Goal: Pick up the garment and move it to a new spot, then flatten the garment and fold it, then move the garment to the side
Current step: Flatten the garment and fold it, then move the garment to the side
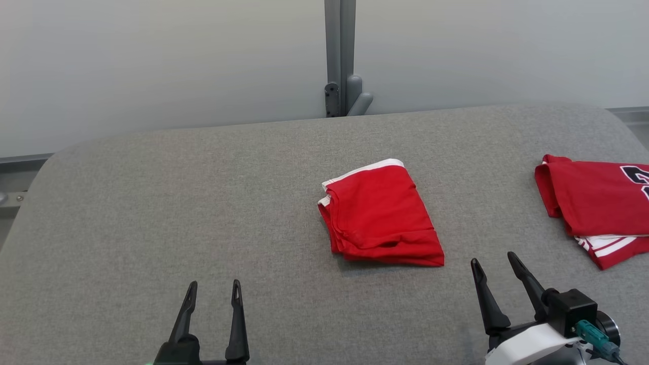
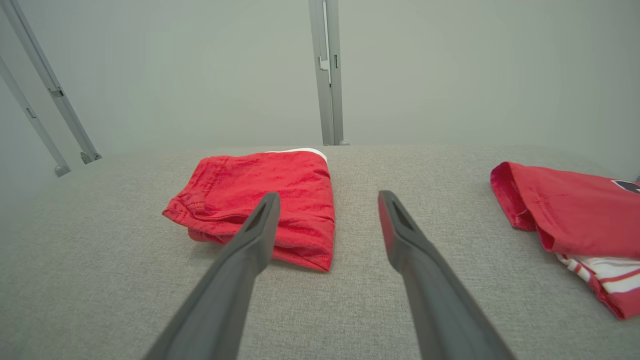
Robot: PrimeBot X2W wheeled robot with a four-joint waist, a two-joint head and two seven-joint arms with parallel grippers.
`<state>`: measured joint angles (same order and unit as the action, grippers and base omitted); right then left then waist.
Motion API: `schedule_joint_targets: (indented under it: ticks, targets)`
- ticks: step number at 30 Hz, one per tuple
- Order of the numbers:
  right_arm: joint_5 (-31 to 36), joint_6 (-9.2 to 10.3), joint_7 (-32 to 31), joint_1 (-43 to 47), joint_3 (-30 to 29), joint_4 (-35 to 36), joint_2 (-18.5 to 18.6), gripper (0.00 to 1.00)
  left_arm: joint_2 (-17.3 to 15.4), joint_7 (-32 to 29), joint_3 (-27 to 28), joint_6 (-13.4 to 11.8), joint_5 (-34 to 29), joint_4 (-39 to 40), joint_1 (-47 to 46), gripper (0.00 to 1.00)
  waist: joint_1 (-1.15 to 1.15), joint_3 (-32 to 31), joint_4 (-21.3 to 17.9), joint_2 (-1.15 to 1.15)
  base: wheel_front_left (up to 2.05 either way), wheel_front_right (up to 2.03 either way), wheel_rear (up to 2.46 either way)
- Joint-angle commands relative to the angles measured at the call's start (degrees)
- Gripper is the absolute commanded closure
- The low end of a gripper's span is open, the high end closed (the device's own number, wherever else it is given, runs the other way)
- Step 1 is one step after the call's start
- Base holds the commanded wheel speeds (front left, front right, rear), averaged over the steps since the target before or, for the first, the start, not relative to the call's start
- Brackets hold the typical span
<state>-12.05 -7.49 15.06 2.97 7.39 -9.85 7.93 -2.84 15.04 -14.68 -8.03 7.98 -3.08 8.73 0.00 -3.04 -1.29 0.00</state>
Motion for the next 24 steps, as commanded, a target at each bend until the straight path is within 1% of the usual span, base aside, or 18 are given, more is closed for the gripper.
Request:
schedule_joint_targets:
  ticks: [1,15,24]
  targets:
    - [0.2,0.01,0.2,0.2,0.1,-0.1,-0.1,0.0,-0.1,0.1,0.0,0.0,-0.4,-0.1,-0.4,0.0,0.0,0.0,0.2,0.0,0.0,0.0,0.0]
    - [-0.3,0.01,0.2,-0.1,0.5,-0.5,-0.3,0.0,-0.1,0.1,0.2,-0.5,-0.6,-0.4,-0.3,0.0,0.0,-0.1,0.4,0.0,0.0,0.0,0.0]
    - [-0.7,0.01,0.2,-0.3,0.4,-0.6,0.0,0.0,-0.1,0.1,-0.3,-0.1,-0.9,-1.1,-1.2,0.0,0.0,0.4,0.6,0.0,0.0,0.0,0.0]
